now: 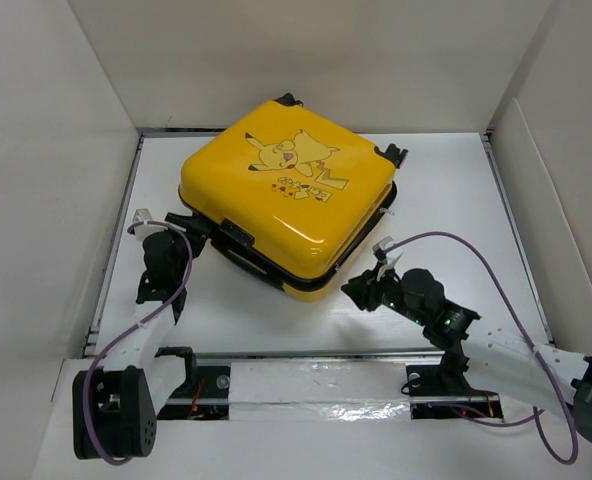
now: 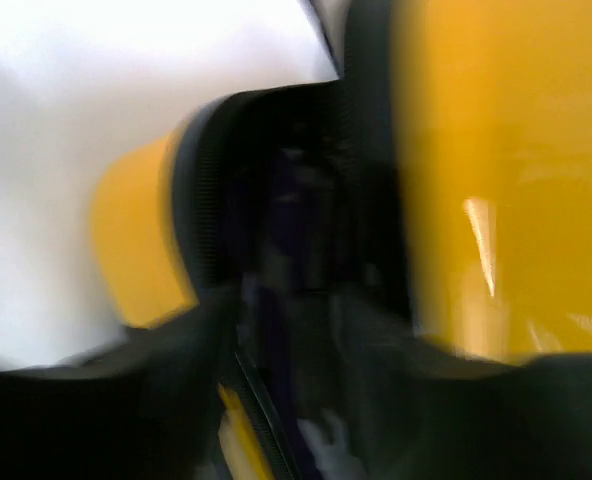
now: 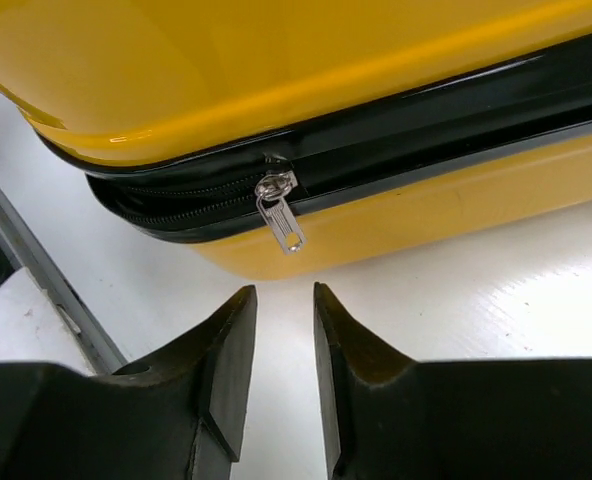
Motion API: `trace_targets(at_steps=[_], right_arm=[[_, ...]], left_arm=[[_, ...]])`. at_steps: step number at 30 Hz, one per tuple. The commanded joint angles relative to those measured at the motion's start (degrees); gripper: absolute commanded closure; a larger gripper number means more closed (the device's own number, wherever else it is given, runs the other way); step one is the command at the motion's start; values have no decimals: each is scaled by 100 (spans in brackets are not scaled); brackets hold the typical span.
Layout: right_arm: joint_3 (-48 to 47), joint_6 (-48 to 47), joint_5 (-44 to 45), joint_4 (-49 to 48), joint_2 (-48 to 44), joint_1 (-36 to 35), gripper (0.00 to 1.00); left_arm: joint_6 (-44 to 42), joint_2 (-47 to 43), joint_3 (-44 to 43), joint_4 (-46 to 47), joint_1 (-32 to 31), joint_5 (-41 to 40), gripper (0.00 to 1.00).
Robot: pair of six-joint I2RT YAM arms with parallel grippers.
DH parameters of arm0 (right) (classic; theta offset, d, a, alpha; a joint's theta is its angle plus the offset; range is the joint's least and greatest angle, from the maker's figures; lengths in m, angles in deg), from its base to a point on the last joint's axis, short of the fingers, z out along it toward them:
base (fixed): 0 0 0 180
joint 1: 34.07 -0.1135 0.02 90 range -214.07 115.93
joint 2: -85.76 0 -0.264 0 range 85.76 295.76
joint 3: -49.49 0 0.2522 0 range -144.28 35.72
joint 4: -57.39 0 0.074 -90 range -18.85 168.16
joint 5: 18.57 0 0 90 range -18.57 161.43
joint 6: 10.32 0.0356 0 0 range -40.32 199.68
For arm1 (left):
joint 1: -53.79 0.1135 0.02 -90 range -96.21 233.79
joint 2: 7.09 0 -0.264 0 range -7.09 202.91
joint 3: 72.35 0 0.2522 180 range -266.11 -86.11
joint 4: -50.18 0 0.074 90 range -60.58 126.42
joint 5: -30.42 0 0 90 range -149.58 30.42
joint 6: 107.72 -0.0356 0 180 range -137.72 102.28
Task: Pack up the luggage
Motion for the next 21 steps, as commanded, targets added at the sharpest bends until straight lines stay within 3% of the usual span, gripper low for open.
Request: trace_targets(at_steps=[1, 5, 9, 12, 13, 15, 16, 17, 19, 21], right_arm=[[-16, -60, 383, -340, 132, -141, 62], [-358, -130, 594, -262, 387, -263, 49], [-622, -192, 945, -201, 572, -264, 49], [-719, -298, 981, -383, 747, -264, 49], [-763, -332, 929, -411, 818, -264, 49], [-877, -403, 780, -359, 1019, -333, 49], [-939, -421, 770, -358, 1082, -334, 49], [-957, -429, 788, -358, 1126, -404, 49], [-974, -430, 840, -341, 1187, -466, 49], [-939, -430, 884, -332, 1170, -466, 48]], left_arm=[[-323, -257, -104, -260, -49, -318, 46], [-499, -415, -130, -770, -49, -749, 23], [-472, -730, 89, -1060, -49, -1039, 22], [-455, -1012, 274, -1227, -49, -1285, 36], [-481, -1039, 292, -1288, -49, -1356, 54], [-534, -1040, 257, -1455, -49, -1391, 69], [-569, -1022, 257, -1473, -49, -1365, 84], [-569, -1022, 265, -1500, -49, -1356, 91], [-578, -1066, 283, -1596, -49, -1347, 100], [-718, -1284, 344, -1579, -49, -1278, 100]])
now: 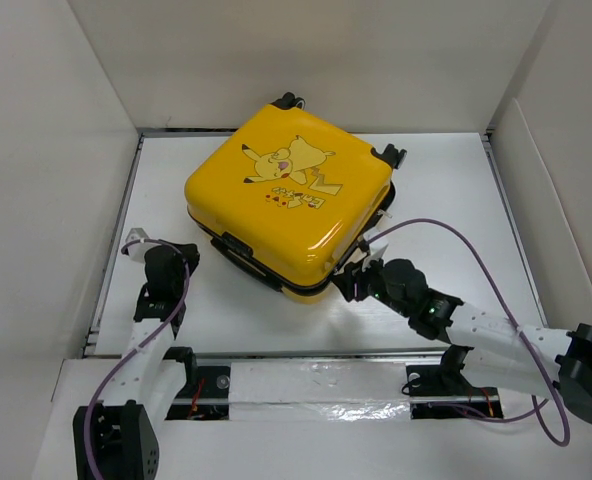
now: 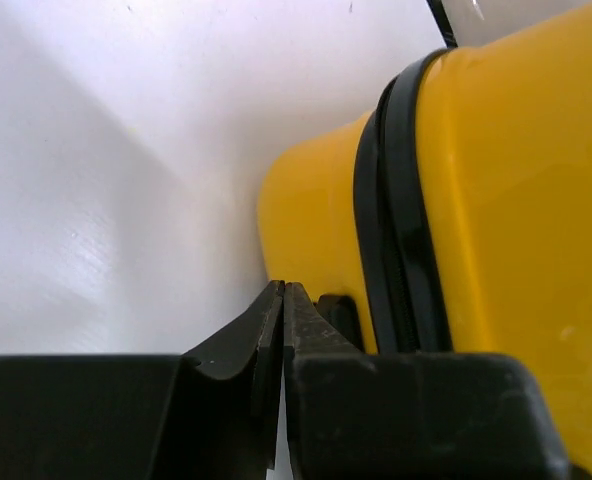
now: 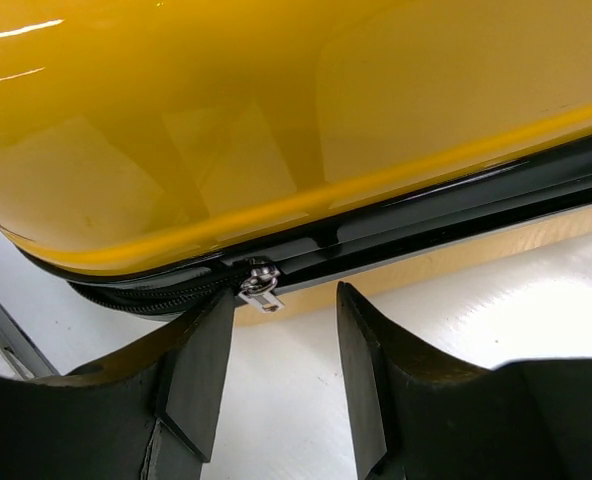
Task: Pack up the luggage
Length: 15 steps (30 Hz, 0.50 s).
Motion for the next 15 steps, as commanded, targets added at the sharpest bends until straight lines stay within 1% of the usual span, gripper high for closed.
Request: trace_targets(at_steps=[1, 2, 3, 4, 6, 7, 8, 10, 11, 13, 14, 15], right_arm=[[-179, -89, 154, -275, 80, -136, 48], [-152, -88, 172, -275, 53, -136, 44], [-135, -88, 190, -292, 53, -136, 44], [-135, -80, 268, -310, 53, -136, 44], [-152, -71, 321, -432, 158, -136, 45], [-196, -71, 400, -424, 219, -136, 46], [-292, -71, 427, -346, 351, -136, 52], [-398, -71, 401, -284, 474, -136, 60], [-433, -80, 383, -258, 536, -136, 71], [-486, -88, 366, -328, 712, -136, 86], [-504, -80, 400, -328, 747, -136, 98], [-521, -45, 444, -302, 774, -197, 100]], left_arm=[[-305, -352, 196, -14, -14, 136, 100], [-480, -553, 249, 12, -14, 242, 100], [-578, -651, 310, 39, -14, 357, 100], [-666, -739, 459, 74, -14, 654, 100], [-876, -984, 609, 74, -14, 944, 100], [-964, -1055, 705, 222, -14, 1112, 100], [-1096, -1178, 819, 189, -14, 1366, 100], [-1254, -1319, 873, 162, -76, 1534, 100], [-1325, -1433, 926, 118, -76, 1579, 100], [-1526, -1784, 935, -92, -76, 1623, 100], [-1571, -1916, 978, -128, -76, 1684, 100], [-1615, -2039, 996, -137, -76, 1772, 100]])
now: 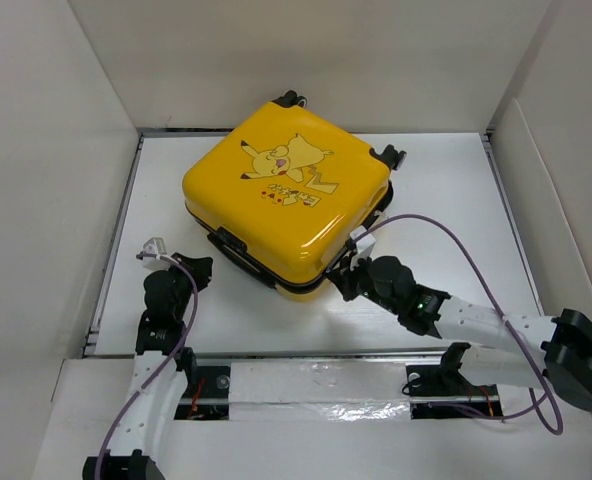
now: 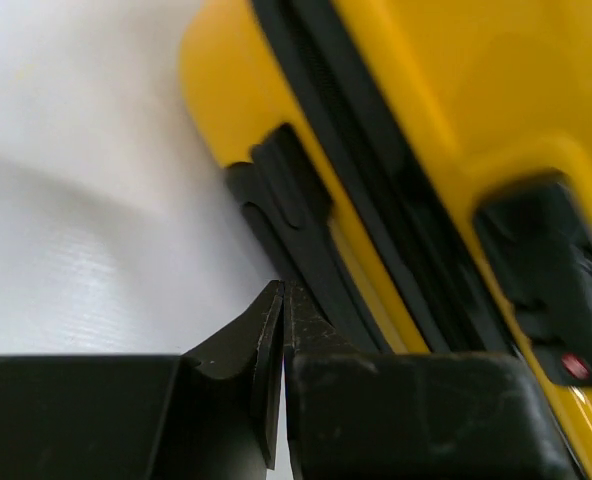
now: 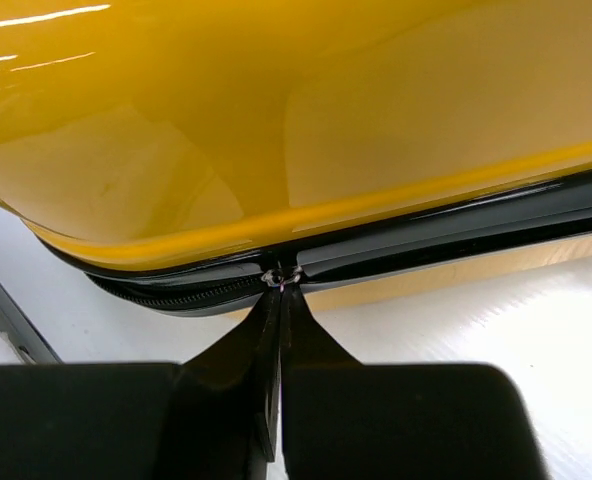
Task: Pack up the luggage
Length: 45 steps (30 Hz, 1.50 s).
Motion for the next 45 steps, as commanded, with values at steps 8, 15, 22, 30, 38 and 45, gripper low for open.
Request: trace_targets(at_steps=[8, 15, 22, 30, 38, 45], right_arm=[[120, 410, 1392, 308, -339, -131, 100], [217, 384, 1524, 1440, -1102, -131, 100], [367, 489, 788, 1943, -1526, -131, 100], [227, 472, 435, 2224, -1710, -692, 100], [-265, 665, 126, 1918, -1140, -2017, 100], [-460, 1604, 1548, -466, 55, -2416, 100]], left_arm=[[-521, 66, 274, 650, -26, 1178, 100], [-144, 171, 450, 1125, -1569, 398, 100], [349, 1558, -94, 1933, -4337, -1342, 100], [306, 3430, -1351, 2567, -5413, -2285, 100], [244, 4495, -2054, 3094, -5413, -2110, 100], [331, 5041, -2319, 3411, -5413, -1845, 100]])
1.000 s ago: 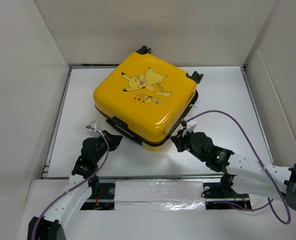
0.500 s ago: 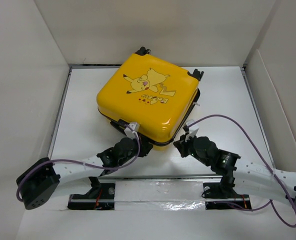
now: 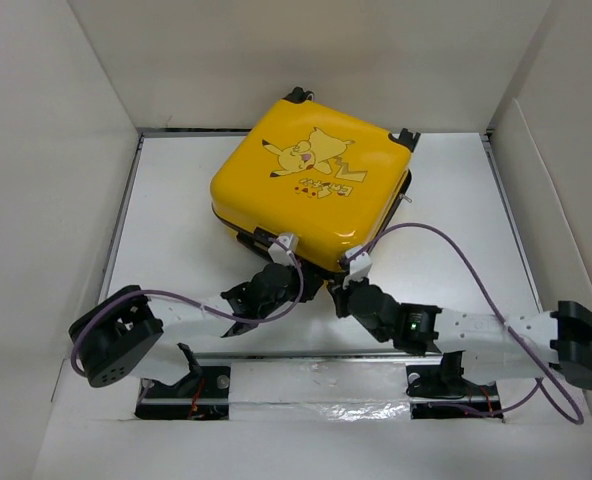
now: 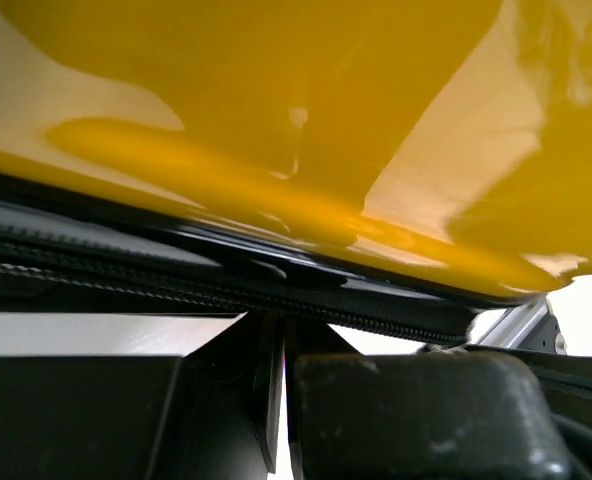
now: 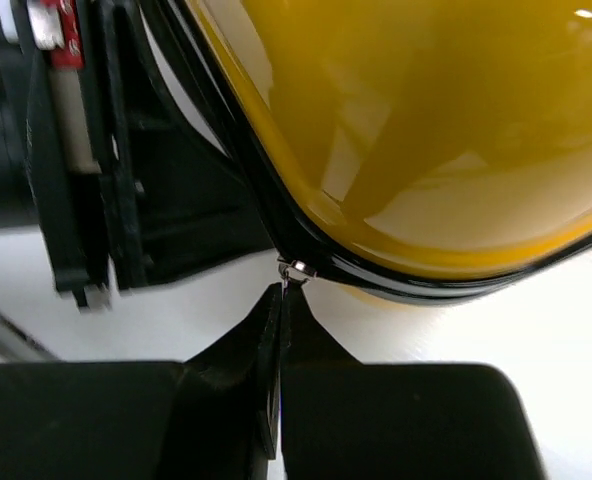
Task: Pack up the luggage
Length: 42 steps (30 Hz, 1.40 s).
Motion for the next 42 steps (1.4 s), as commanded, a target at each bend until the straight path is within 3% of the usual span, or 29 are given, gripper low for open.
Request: trace_targets(at_steps=[1, 2, 4, 5, 7, 11, 15, 19, 20, 22, 24, 26, 27, 33, 42], right_arm=[[-71, 963, -164, -1999, 575, -604, 100], [52, 981, -45, -2351, 717, -604, 100], [80, 1086, 201, -2513, 868, -604, 100], [106, 1139, 194, -2443, 833, -604, 100], [281, 1201, 237, -2241, 702, -604, 100], [589, 1097, 107, -2206, 210, -604, 100], [511, 1043, -17, -1933, 103, -656, 100], [352, 920, -210, -1696, 165, -656, 100], [317, 894, -306, -1678, 182, -656, 100], [291, 885, -351, -1652, 252, -656, 100], [229, 832, -404, -1669, 314, -656, 100], [177, 788, -395, -1652, 498, -656, 100], [107, 788, -395, -1599, 551, -656, 100], [-227, 718, -264, -1590, 1060, -709, 100], [-887, 349, -44, -1354, 1422, -709, 100]], left_arm=[[-25, 198, -559, 812, 195, -193, 100], [28, 128, -429, 707, 195, -332, 97], [72, -310, -209, 270, 195, -465, 79], [72, -538, 27, 40, 195, -640, 63], [159, -1425, 283, -878, 256, -1017, 51], [371, -3548, 592, -2508, 1142, -1800, 49], [292, -4302, 277, -2179, 2390, -1495, 51], [423, -3373, -610, -1958, 3760, -1021, 52], [528, -3127, -847, -1827, 4425, -637, 52], [791, -2398, -963, -1302, 5087, -196, 52], [1186, -1418, -1156, -1000, 5964, 683, 52], [1434, -703, -1419, -667, 6364, 1628, 54], [1461, -38, -1533, -526, 6426, 1818, 54], [1259, 1530, -2588, -576, 6093, 2408, 55], [1303, 1833, -2274, 222, 5796, 2795, 55]])
